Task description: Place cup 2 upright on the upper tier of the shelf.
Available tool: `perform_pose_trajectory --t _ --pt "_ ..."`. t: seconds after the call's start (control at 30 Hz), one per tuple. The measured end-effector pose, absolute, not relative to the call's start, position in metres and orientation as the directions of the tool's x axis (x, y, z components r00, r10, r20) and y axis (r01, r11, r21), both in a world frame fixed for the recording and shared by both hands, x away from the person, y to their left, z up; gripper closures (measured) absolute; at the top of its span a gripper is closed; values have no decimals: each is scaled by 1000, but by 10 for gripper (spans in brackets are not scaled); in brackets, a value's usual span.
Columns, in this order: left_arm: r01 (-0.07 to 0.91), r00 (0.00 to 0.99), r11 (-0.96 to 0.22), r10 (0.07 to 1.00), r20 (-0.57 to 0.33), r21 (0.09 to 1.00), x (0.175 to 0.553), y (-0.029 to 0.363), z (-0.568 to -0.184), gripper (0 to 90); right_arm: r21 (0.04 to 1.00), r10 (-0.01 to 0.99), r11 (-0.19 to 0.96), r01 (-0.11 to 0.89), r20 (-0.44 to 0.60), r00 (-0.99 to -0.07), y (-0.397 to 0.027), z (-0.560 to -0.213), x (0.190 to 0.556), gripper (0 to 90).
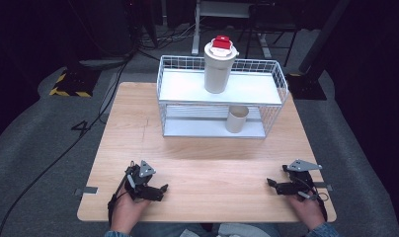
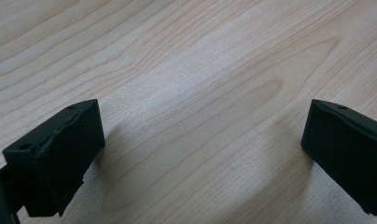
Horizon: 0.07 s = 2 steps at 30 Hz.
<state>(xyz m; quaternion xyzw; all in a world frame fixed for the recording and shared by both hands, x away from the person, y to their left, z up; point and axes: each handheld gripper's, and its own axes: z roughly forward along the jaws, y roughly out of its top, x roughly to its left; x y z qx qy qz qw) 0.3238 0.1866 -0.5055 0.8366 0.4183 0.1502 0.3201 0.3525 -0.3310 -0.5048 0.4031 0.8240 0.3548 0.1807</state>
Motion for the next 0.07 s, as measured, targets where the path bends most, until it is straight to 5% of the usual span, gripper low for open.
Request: perform_pose_trajectory --t 0.07 --pt "604 605 -445 796 -16 661 324 187 -505 0 731 791 423 536 -10 -611 -331 -505 353 128"
